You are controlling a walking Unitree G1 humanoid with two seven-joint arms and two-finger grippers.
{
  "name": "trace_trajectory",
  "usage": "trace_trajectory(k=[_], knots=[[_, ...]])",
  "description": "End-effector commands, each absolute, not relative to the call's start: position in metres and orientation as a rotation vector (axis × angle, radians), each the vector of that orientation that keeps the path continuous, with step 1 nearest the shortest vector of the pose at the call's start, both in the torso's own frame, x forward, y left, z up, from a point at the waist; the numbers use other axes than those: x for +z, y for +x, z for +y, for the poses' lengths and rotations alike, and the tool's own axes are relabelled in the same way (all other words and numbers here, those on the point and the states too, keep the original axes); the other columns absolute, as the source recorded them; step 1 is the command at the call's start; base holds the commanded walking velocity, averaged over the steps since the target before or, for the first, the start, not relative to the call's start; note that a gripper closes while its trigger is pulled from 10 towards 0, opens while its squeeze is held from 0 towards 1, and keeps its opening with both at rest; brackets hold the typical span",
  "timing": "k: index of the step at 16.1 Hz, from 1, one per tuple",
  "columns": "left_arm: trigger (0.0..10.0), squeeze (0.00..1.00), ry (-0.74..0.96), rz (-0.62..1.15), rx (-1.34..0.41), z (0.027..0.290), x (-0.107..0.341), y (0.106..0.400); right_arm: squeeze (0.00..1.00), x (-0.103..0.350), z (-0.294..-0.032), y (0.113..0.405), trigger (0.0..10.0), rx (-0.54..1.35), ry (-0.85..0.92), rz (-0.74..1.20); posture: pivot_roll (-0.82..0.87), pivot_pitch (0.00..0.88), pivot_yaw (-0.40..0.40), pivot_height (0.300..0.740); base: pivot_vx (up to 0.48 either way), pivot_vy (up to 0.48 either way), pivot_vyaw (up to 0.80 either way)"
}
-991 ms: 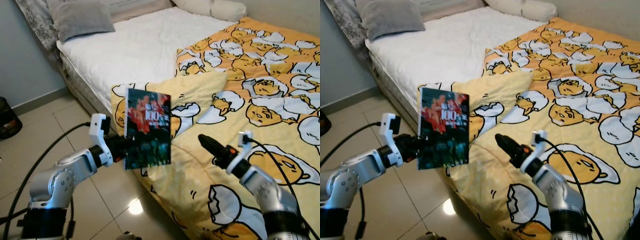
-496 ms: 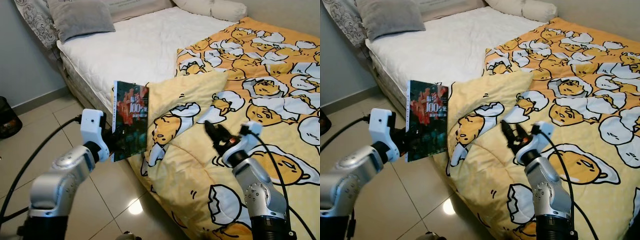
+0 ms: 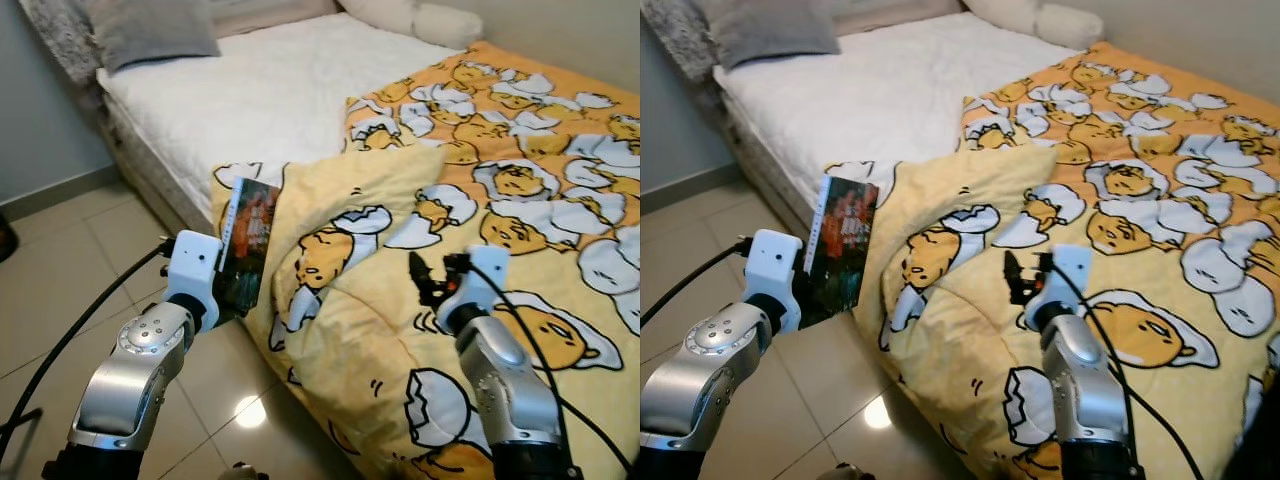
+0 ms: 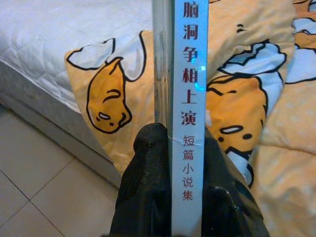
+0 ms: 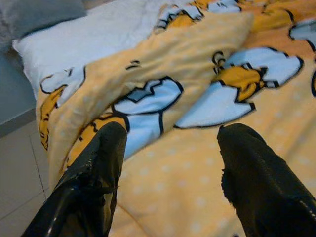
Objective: Clean up the room
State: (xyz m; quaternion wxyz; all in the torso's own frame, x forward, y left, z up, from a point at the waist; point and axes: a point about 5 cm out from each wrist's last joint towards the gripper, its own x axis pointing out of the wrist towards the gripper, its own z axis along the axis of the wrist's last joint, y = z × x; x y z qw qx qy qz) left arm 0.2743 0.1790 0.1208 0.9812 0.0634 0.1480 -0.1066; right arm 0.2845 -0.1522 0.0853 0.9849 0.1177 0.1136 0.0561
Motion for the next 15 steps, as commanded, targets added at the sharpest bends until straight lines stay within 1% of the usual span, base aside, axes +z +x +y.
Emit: trace_trajectory(k=[1,4,7,9,11,14,15], knots=[[10.0,0.0,0.113,0.225,-0.197,0.18,0.136,0.282,0.0,0.081,-0.154,0.284,10.0,0.099,0.233,0.256,-0.01,0.0,-0.027,0.74,0.0,0.0,-0.78],[10.0,0.0,0.171,0.223,-0.215,0.182,0.137,0.285,0.0,0.084,-0.154,0.29,10.0,0.047,0.25,0.243,0.0,0.0,-0.034,0.74,0.0,0.279,-0.8],[10.0,0.0,0.169,0.229,-0.205,0.186,0.137,0.286,0.0,0.082,-0.149,0.289,10.0,0.045,0.255,0.254,-0.01,0.0,-0.022,0.74,0.0,0.285,-0.8],[10.0,0.0,0.181,0.274,-0.205,0.184,0.129,0.284,0.0,0.082,-0.149,0.29,10.0,0.036,0.269,0.264,-0.01,0.0,-0.019,0.74,0.0,0.315,-0.8],[10.0,0.0,0.166,0.283,-0.214,0.18,0.126,0.283,0.0,0.083,-0.15,0.289,10.0,0.044,0.208,0.263,-0.02,0.0,-0.02,0.74,0.0,0.326,-0.8],[10.0,0.0,0.145,0.284,-0.207,0.177,0.126,0.282,0.0,0.084,-0.152,0.287,10.0,0.037,0.24,0.257,-0.02,0.0,-0.018,0.74,0.0,0.329,-0.8],[10.0,0.0,0.125,0.284,-0.204,0.178,0.129,0.282,0.0,0.089,-0.153,0.288,10.0,0.004,0.294,0.229,-0.03,0.0,-0.017,0.74,0.0,0.326,-0.8]])
